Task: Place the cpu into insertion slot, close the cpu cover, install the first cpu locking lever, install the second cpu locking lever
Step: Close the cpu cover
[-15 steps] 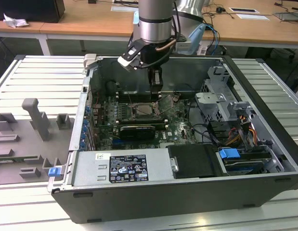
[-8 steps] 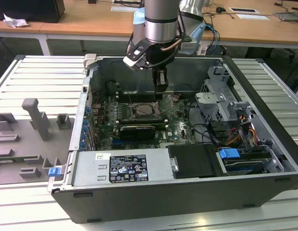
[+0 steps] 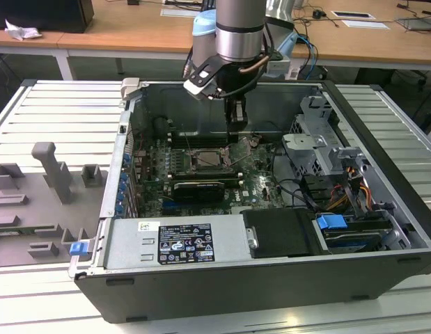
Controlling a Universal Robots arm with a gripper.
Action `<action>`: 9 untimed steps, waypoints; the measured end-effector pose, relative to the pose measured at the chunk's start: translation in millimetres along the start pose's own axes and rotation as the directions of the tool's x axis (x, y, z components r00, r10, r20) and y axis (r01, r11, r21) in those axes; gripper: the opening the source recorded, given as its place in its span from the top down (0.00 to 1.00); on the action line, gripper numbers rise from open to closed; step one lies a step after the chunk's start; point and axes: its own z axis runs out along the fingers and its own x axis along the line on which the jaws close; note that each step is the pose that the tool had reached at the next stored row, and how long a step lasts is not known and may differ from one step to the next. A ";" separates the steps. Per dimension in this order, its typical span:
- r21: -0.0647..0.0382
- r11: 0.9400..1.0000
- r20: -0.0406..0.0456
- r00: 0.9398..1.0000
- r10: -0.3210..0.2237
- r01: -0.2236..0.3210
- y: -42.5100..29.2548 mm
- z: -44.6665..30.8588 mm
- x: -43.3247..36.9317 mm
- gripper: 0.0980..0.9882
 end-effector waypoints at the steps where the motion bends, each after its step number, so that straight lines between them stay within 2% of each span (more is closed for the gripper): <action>1: 0.001 1.000 0.000 1.000 0.000 0.000 0.2 -0.3 0.0 0.99; 9: 0.002 1.000 0.000 1.000 0.000 0.000 5.8 -0.1 -0.5 0.99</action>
